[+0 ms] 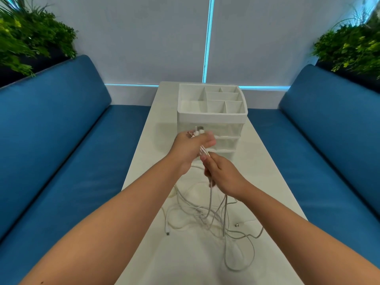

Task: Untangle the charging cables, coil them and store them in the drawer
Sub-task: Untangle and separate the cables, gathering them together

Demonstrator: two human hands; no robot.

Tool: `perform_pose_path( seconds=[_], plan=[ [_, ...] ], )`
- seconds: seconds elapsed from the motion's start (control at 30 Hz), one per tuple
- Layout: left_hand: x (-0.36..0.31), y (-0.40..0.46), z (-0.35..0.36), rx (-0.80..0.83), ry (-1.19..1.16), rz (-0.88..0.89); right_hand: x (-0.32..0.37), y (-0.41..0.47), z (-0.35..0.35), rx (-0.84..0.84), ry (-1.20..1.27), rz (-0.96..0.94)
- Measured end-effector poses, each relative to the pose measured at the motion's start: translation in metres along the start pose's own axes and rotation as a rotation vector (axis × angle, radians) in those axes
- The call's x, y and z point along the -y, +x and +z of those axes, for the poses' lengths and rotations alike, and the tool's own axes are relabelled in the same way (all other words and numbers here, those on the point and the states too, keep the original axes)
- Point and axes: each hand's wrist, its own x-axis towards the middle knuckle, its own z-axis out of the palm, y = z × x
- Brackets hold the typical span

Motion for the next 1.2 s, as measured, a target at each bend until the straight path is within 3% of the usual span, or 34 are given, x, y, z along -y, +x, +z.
perform_pose_path(
  seconds=[0.13, 0.33, 0.43, 0.53, 0.63, 0.7, 0.77, 0.83, 0.97, 1.1, 1.2],
  plan=[
    [-0.012, -0.004, 0.0, 0.036, -0.245, -0.124, 0.006, -0.001, -0.008, 0.176, 0.591, 0.125],
    [-0.022, 0.0, 0.0, -0.016, -0.364, -0.086, 0.018, -0.002, -0.012, 0.309, 0.776, 0.249],
    [-0.021, -0.001, -0.004, -0.036, -0.274, -0.063, 0.017, 0.0, -0.014, 0.325, 0.561, 0.245],
    [-0.016, -0.002, -0.005, -0.129, -0.027, 0.108, 0.015, 0.0, -0.015, 0.281, 0.312, 0.181],
    [-0.012, 0.0, 0.0, -0.303, -0.004, 0.21, 0.016, 0.0, -0.003, 0.02, 0.006, 0.019],
    [-0.015, 0.002, -0.001, -0.365, -0.102, 0.152, 0.015, -0.001, 0.011, -0.162, -0.21, -0.081],
    [-0.019, 0.006, -0.003, -0.275, -0.138, 0.026, 0.014, -0.002, 0.019, -0.235, -0.221, -0.078],
    [-0.023, 0.006, -0.008, -0.062, -0.197, -0.088, 0.013, 0.002, 0.015, -0.273, -0.163, 0.0],
    [-0.018, 0.005, -0.024, 0.212, -0.443, -0.11, 0.018, 0.011, 0.002, -0.203, 0.216, 0.181],
    [0.002, 0.004, -0.032, 0.344, -0.181, -0.059, 0.019, 0.008, 0.001, -0.1, 0.507, 0.236],
    [0.014, 0.0, -0.028, 0.365, -0.175, -0.088, 0.017, 0.005, 0.006, -0.049, 0.582, 0.241]
  ],
)
